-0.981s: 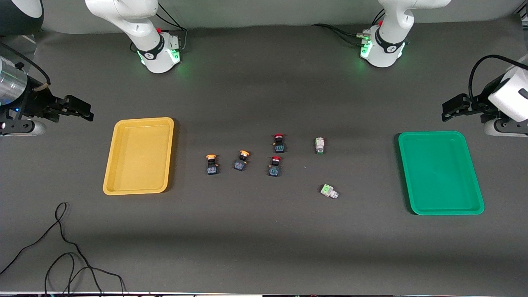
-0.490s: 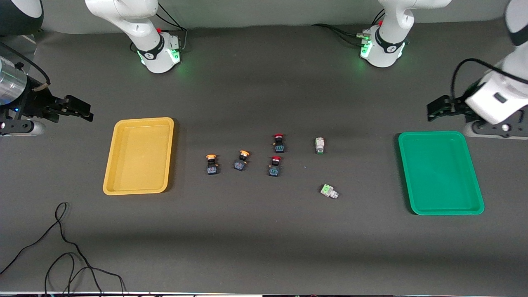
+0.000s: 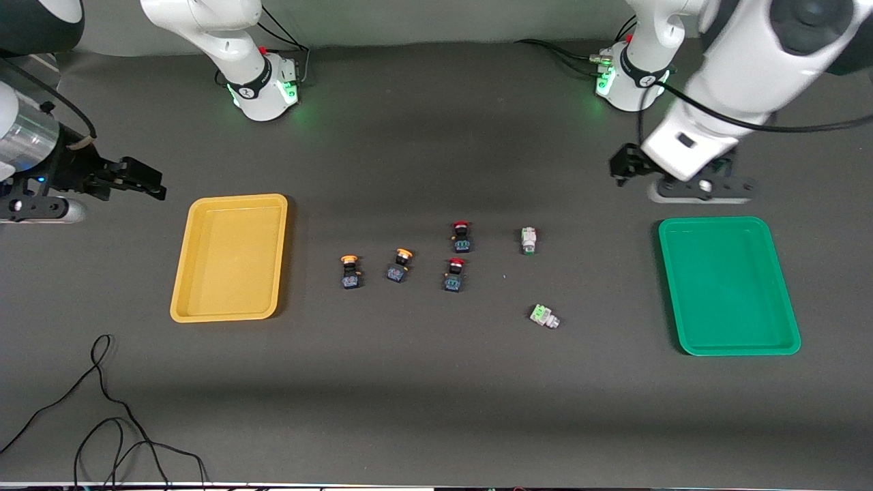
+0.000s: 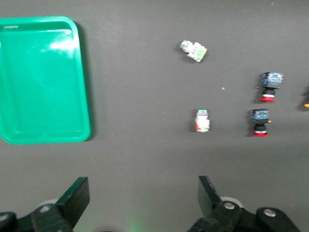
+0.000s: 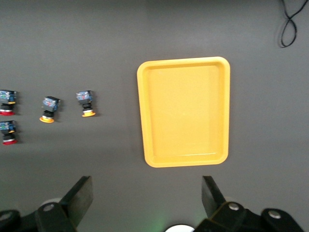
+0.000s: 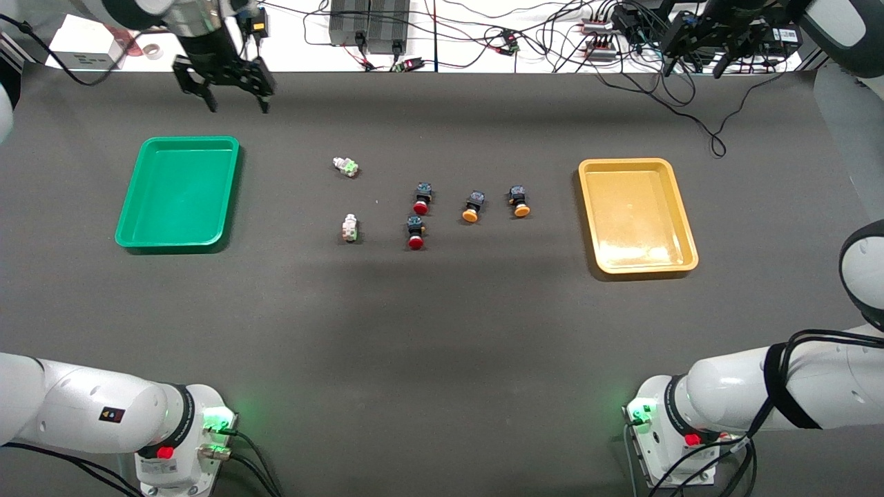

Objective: Place green and yellow buttons in trays
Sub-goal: 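Grasp a yellow button with the right gripper while the left gripper grasps a green one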

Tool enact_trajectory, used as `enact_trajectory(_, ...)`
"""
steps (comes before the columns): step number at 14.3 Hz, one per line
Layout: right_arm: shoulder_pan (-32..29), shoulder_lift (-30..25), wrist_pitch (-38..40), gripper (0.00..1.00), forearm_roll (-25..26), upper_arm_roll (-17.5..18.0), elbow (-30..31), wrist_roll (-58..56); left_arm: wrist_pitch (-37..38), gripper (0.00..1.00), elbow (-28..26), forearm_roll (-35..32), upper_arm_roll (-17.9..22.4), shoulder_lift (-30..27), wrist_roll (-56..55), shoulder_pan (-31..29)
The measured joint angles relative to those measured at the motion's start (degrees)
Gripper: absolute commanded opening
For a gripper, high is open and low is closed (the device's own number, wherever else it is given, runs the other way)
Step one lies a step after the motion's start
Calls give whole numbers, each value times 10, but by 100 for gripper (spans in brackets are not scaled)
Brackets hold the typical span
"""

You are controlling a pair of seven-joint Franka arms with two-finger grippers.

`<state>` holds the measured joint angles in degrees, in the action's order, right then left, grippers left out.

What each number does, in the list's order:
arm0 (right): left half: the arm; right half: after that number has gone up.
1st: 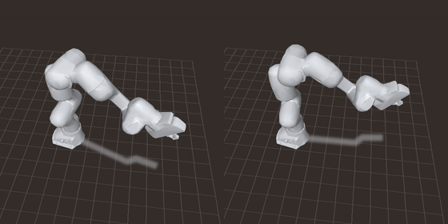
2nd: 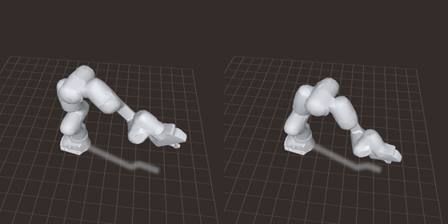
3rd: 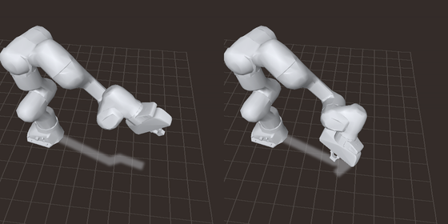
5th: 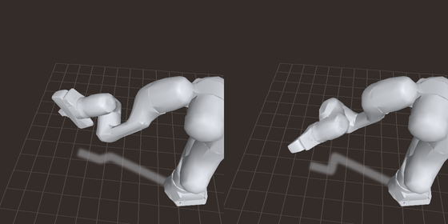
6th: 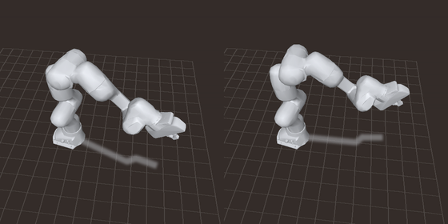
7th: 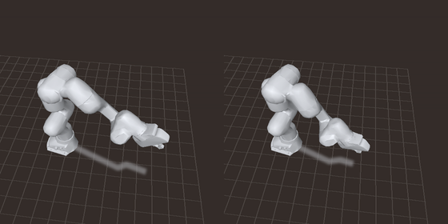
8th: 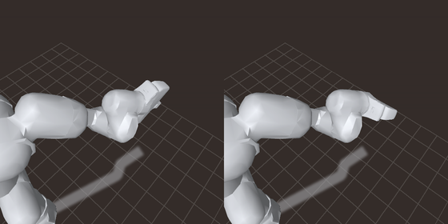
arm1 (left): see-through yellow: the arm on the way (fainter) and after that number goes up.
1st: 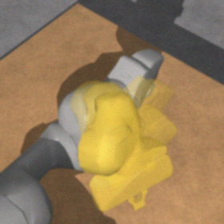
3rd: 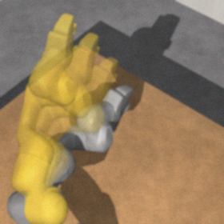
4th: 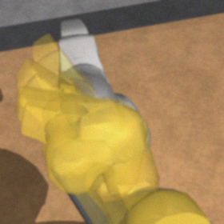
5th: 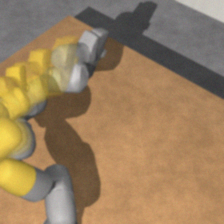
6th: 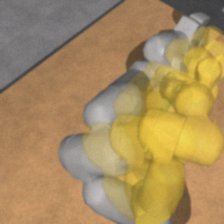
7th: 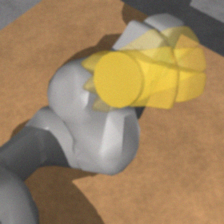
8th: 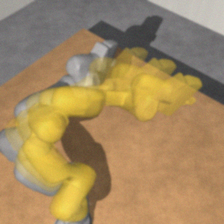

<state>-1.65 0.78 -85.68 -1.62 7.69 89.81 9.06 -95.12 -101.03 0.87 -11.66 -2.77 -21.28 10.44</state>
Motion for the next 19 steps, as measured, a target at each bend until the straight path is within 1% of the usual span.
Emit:
enact_trajectory(1, 8, 1, 0, 100, -3, 2, 0, 14, -7, 100, -6, 0, -15, -2, -17, 1)
enact_trajectory(3, 31, 7, -1, 100, -5, 3, 1, 57, -36, 100, -32, 0, -33, -3, -34, 1)
enact_trajectory(7, 89, 33, -28, 100, -6, 4, 21, 108, -148, 100, -127, 0, -54, -5, -60, 10)
enact_trajectory(10, 123, 54, -107, 100, -6, 5, 79, 158, -272, 100, -218, 0, -59, 0, -99, 37)
enact_trajectory(12, 148, 74, -169, 100, -6, 5, 120, 191, -340, 100, -265, 0, -59, 18, -110, 46)
enact_trajectory(14, 166, 108, -219, 100, -6, 6, 143, 218, -388, 100, -282, 0, -59, 55, -112, 47)
enact_trajectory(19, 172, 213, -309, 100, -28, 5, 151, 226, -465, 100, -282, -1, -59, 146, -113, 52)
